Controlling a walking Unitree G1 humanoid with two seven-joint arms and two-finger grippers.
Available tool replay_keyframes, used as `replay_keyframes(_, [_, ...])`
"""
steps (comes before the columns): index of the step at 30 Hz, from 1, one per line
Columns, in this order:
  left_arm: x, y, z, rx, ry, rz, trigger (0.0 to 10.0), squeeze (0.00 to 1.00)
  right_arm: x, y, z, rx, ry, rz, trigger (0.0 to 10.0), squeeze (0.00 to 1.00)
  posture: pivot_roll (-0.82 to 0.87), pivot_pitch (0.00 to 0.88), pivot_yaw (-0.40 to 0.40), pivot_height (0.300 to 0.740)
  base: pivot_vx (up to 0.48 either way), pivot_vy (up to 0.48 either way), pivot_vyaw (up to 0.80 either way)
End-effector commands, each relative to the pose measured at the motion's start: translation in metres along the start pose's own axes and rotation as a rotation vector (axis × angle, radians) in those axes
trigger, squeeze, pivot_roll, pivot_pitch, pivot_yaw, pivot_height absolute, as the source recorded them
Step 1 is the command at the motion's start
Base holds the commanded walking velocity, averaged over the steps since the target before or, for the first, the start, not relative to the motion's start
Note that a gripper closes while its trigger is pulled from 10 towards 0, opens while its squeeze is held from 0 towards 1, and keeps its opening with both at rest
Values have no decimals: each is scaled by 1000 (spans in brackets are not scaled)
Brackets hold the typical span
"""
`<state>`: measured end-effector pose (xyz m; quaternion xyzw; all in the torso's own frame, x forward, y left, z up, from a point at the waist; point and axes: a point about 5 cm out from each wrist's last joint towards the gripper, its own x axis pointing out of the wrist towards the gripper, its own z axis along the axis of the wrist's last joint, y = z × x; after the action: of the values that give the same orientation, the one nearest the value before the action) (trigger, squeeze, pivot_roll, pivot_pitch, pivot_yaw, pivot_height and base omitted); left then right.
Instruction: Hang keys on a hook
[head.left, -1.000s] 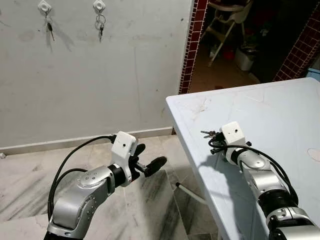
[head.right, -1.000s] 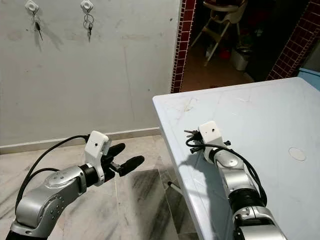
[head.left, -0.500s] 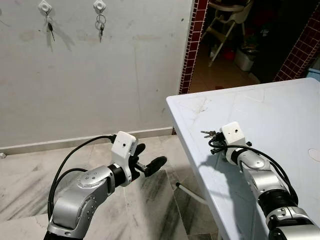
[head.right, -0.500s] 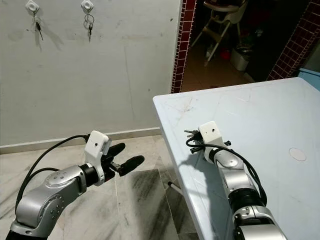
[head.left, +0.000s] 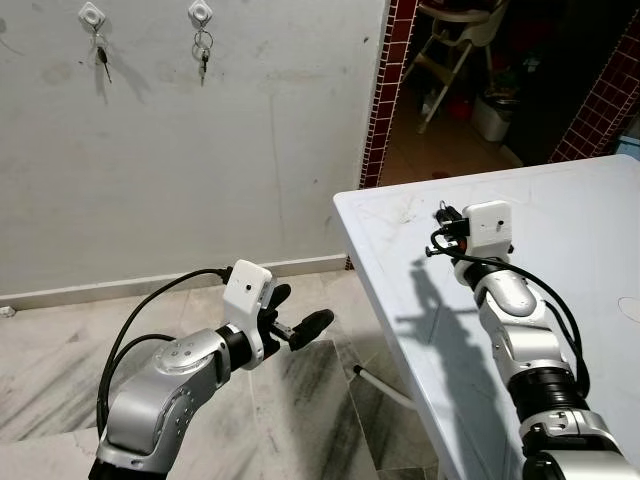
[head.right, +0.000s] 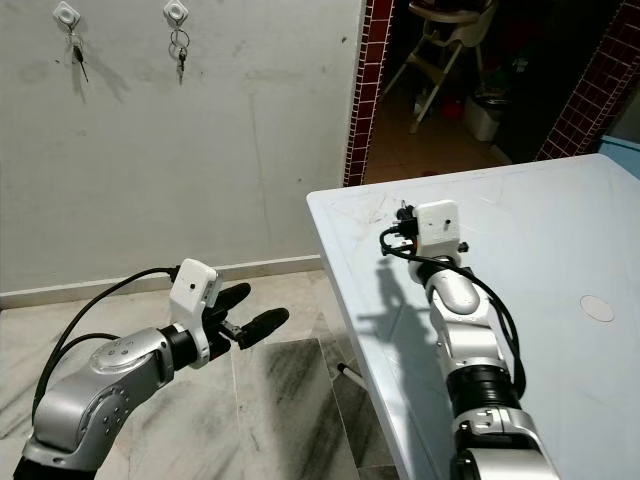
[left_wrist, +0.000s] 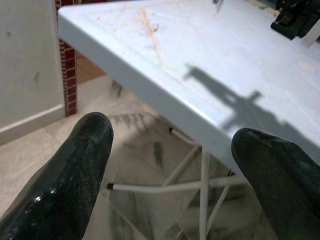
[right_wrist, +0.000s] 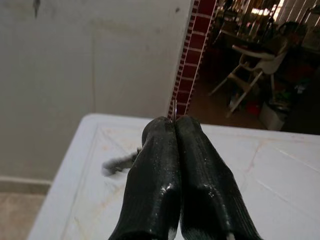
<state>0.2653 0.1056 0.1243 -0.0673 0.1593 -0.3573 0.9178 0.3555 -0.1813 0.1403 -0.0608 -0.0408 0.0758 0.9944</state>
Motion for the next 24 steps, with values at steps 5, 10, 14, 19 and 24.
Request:
replay_keyframes(5, [7,5,8,25,-51,72,10000,0,1,-1,19,12,-77,-6,4275,0,156,0,-29,740,0,0,0])
replay_keyframes(10, [2,24,19,77,-127,256,10000,0,-7,5,33,12,-126,-10,10000,0,151,0,-37,740,0,0,0])
replay_keyframes(14, [-2,32,22,89,-145,310,10000,0,-16,8,36,45,-138,-21,10000,0,151,0,-43,740,0,0,0])
replay_keyframes(19, [-5,40,23,79,-157,362,10000,0,-28,20,33,77,-133,-19,10000,0,138,0,-44,740,0,0,0])
replay_keyframes(24, [-2,39,21,61,-160,363,10000,0,-41,34,21,132,-77,-35,10000,0,132,0,-39,740,0,0,0])
